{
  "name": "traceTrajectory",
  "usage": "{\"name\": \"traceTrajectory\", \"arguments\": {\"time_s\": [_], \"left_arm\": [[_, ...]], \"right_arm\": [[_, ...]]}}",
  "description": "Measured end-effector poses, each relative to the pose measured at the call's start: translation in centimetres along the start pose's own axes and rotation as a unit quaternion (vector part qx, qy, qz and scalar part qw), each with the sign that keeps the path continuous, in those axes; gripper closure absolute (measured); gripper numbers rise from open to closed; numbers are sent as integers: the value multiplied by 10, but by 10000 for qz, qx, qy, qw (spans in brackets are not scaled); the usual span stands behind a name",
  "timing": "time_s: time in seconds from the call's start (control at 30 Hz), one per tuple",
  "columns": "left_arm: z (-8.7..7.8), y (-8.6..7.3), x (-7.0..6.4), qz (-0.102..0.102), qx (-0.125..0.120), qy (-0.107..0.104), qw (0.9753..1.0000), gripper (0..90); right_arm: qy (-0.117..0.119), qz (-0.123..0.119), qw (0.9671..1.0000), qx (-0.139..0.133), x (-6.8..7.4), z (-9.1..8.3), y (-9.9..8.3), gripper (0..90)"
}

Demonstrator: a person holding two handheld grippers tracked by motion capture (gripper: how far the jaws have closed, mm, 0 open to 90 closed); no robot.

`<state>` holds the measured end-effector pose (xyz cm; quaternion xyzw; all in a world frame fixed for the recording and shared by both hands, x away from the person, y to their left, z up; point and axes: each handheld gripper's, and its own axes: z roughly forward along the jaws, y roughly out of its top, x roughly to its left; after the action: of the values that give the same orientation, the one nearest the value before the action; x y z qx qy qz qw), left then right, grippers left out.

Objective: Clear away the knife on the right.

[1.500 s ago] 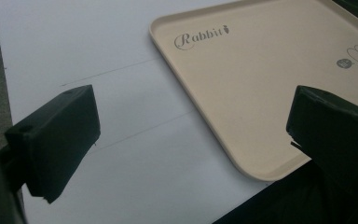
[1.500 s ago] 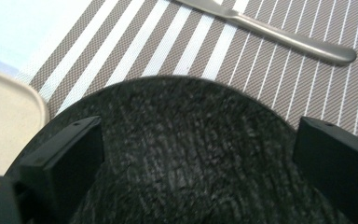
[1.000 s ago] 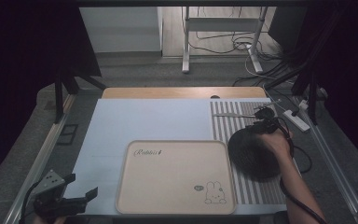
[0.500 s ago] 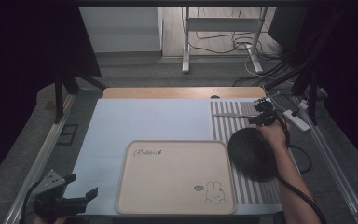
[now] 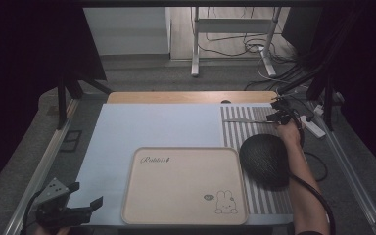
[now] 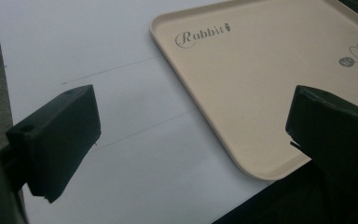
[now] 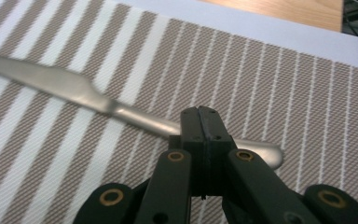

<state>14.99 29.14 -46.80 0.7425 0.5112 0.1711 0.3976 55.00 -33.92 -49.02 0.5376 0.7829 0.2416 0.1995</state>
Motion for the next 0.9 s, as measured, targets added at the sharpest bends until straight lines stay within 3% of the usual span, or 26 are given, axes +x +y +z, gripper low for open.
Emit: {"name": "traceTrajectory", "arguments": {"time_s": [0.2, 0.4, 0.6, 0.9], "left_arm": [[0, 0, 0, 5, 9, 2, 10000, 33], [0, 0, 0, -3, 7, 8, 10000, 33], [0, 0, -1, 16, 12, 25, 10000, 34], [1, 1, -2, 88, 49, 43, 9999, 36]], "right_arm": [[-156, 22, 9999, 22, -4, 15, 3, 898], [-368, -185, 9990, 163, -3, 23, 3, 899], [-115, -143, 9987, 468, -3, 15, -1, 900], [413, -626, 9921, 1003, 9, -1, -12, 900]]}}
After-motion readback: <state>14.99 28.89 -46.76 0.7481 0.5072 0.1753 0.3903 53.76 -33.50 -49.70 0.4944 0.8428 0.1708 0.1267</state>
